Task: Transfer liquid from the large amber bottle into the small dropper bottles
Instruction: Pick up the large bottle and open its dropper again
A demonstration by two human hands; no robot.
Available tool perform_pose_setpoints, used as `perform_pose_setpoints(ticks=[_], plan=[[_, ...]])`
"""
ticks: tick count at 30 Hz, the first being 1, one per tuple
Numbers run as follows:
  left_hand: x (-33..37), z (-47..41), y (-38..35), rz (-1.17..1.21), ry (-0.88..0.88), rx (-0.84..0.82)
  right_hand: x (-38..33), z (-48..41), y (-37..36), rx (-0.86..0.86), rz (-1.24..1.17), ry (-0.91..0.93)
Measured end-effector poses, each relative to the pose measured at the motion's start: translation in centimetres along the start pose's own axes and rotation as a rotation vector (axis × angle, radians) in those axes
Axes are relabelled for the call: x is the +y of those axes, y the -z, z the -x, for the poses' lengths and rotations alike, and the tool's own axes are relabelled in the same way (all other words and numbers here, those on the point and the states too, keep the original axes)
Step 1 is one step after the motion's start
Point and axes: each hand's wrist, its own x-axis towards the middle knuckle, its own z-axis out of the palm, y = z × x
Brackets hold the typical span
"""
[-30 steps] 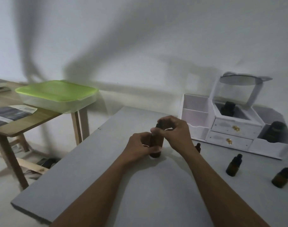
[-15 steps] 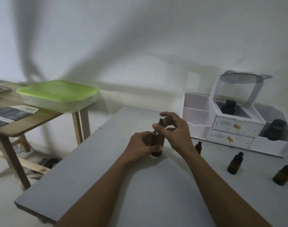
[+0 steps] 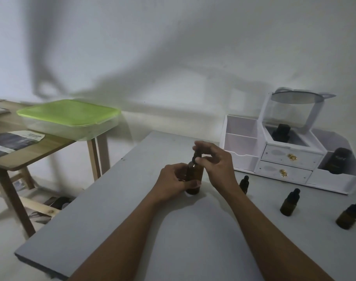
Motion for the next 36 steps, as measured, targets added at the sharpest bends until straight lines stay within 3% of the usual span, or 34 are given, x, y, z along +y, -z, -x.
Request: perform_pose_setpoints(ticks=[18, 36], plan=[[0.41, 0.26, 0.07, 0.035, -0.008, 0.001, 0.06, -0.08, 0.05, 0.068, 0.017, 0.017], [0.59, 0.47, 0.07, 0.031, 0.020, 0.005, 0.56, -0.02, 0.08, 0.006, -0.003, -0.026]])
